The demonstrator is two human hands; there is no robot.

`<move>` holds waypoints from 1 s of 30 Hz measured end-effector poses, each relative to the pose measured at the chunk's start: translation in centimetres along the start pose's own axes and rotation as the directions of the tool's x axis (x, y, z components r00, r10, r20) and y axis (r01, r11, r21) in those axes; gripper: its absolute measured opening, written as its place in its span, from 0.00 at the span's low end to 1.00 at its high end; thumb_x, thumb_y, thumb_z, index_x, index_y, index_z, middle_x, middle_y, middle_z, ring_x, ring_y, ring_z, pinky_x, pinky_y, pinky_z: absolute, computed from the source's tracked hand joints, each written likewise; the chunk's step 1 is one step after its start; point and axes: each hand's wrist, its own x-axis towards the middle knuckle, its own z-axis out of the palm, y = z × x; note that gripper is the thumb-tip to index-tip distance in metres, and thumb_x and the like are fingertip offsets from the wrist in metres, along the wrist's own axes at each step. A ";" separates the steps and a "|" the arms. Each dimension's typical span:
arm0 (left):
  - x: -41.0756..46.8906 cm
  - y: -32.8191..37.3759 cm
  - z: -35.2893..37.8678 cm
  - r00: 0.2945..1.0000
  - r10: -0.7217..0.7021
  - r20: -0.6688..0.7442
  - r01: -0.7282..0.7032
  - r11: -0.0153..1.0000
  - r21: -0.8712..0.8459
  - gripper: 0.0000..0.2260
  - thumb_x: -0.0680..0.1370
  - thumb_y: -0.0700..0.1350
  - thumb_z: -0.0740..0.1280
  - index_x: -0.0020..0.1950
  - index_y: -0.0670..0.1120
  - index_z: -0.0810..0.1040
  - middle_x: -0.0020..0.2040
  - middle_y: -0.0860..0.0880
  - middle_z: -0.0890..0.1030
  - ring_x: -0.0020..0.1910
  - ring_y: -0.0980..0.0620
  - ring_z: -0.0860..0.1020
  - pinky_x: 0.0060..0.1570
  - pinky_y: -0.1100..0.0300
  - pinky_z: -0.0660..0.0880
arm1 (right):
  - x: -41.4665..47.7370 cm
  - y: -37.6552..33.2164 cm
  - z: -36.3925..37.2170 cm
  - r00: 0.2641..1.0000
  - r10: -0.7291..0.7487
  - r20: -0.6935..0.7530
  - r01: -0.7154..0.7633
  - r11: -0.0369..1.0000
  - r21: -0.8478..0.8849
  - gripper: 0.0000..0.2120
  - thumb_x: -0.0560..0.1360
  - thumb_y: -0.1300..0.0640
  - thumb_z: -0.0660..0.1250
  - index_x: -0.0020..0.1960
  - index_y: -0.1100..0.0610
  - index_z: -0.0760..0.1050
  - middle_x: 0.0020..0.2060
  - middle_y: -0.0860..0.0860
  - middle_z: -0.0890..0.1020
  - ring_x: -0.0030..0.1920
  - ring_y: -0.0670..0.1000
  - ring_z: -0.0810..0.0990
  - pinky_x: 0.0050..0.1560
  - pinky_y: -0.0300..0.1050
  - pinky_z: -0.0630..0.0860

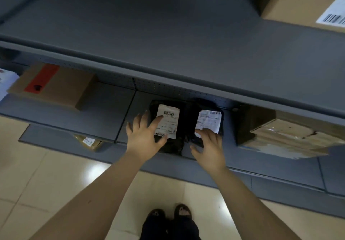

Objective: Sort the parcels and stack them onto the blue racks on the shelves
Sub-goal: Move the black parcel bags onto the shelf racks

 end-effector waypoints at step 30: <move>5.3 2.7 14.2 0.919 -0.107 0.380 0.113 0.994 0.005 0.38 0.72 0.73 0.54 0.72 0.68 0.32 0.74 0.50 0.26 0.74 0.40 0.31 0.68 0.30 0.43 | 10.1 7.4 6.6 0.937 0.289 0.194 -0.210 0.914 -0.348 0.38 0.70 0.32 0.59 0.74 0.39 0.47 0.76 0.54 0.44 0.72 0.65 0.51 0.64 0.63 0.62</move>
